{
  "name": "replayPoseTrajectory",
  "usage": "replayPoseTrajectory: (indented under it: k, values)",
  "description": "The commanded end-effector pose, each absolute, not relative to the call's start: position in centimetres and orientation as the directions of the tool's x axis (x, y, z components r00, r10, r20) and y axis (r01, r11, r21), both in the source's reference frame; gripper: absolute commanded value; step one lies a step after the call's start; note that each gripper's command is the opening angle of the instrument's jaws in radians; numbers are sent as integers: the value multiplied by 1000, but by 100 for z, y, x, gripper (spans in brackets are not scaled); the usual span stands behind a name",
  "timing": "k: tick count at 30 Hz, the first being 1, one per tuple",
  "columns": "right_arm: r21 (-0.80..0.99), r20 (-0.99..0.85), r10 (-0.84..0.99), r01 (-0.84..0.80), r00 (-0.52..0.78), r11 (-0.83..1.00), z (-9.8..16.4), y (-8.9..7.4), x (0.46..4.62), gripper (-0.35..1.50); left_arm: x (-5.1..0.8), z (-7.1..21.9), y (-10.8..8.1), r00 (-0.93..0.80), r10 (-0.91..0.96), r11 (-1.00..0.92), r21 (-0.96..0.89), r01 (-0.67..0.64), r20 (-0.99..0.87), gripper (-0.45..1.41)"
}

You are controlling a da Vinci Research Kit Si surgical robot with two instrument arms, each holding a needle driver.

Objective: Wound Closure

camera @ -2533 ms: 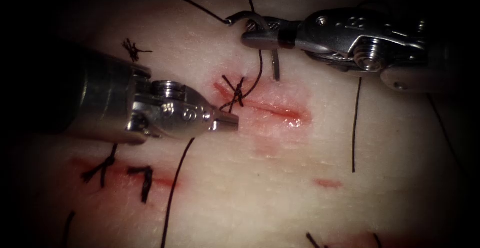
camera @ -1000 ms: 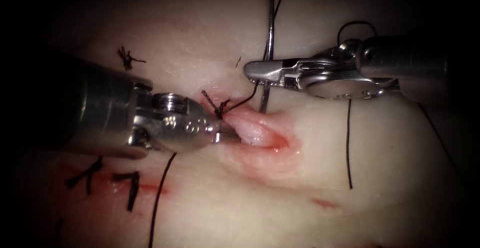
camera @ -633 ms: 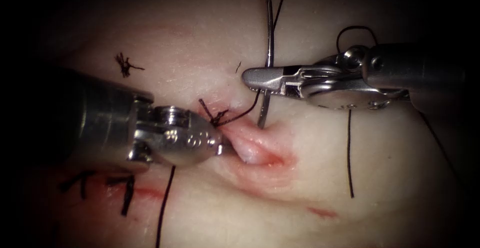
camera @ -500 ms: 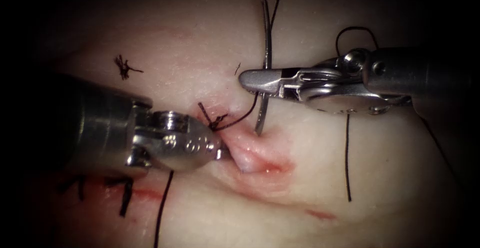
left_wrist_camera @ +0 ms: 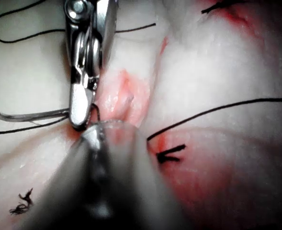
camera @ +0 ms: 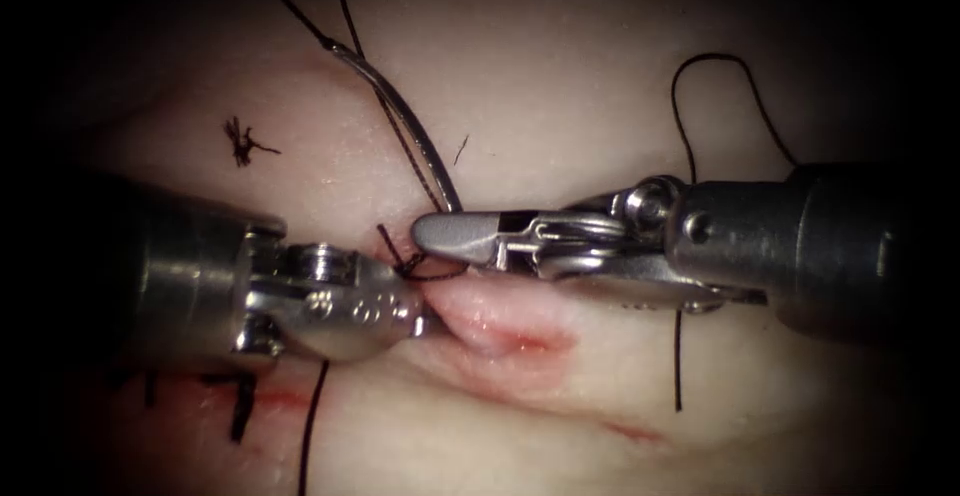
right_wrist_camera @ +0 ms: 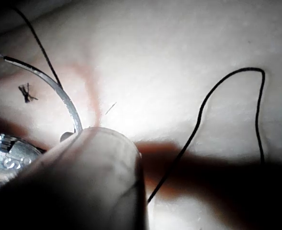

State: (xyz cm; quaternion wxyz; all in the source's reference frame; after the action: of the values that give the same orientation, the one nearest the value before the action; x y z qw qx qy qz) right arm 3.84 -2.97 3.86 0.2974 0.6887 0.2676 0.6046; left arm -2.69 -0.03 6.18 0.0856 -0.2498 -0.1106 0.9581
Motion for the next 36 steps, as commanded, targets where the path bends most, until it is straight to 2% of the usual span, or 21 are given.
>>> replayPoseTrajectory:
  k: [1, 10, 11, 13, 14, 16, 17, 22, 26, 28, 29, 31, 33, 36]
  values:
    - [733, 675, 730, 13, 111, -680, 391, -290, 390, -35, -273, 623, -3, -860, 219, -961, -255, -108, -461, -45]
    - [913, 407, 900, 90, -156, -397, 424, -210, 356, -35, -274, 622, -3, -860, 219, -961, -255, -109, -460, -45]
    - [936, 351, 918, 87, -184, -341, 427, -199, 353, -18, -274, 622, -4, -860, 219, -961, -255, -109, -460, -45]
    - [972, 235, 942, 57, -239, -228, 437, -171, 346, 29, -274, 623, -4, -860, 219, -961, -254, -109, -460, -45]
    - [982, 187, 947, 51, -263, -179, 441, -159, 343, 41, -274, 623, -4, -860, 219, -961, -254, -109, -460, -45]
    - [995, 100, 945, 40, -311, -92, 451, -134, 337, 77, -274, 623, -5, -860, 219, -961, -254, -109, -460, -45]
    - [1000, 7, 942, -9, -335, -10, 464, -104, 329, 86, -274, 623, -5, -860, 219, -961, -254, -109, -460, -45]
    - [963, -213, 952, -213, -218, 167, 496, -37, 307, 86, -273, 622, -5, -860, 219, -961, -254, -108, -461, -45]
    - [919, -341, 922, -273, -182, 286, 522, 4, 283, 83, -271, 622, -5, -860, 217, -961, -254, -106, -462, -45]
    - [880, -434, 885, -289, -167, 377, 528, 18, 271, 135, -271, 622, -5, -860, 217, -961, -254, -106, -462, -45]
    - [876, -446, 878, -284, -175, 388, 529, 23, 267, 148, -271, 622, -5, -861, 217, -961, -256, -105, -460, -45]
    - [881, -449, 867, -271, -217, 388, 530, 31, 255, 148, -271, 622, -5, -861, 216, -961, -256, -105, -460, -45]
    - [856, -493, 845, -286, -205, 430, 529, 32, 248, 148, -271, 622, -5, -861, 216, -961, -256, -105, -460, -45]
    - [747, -626, 777, -332, -61, 576, 521, 26, 241, 148, -271, 622, -5, -861, 216, -961, -256, -105, -460, -45]
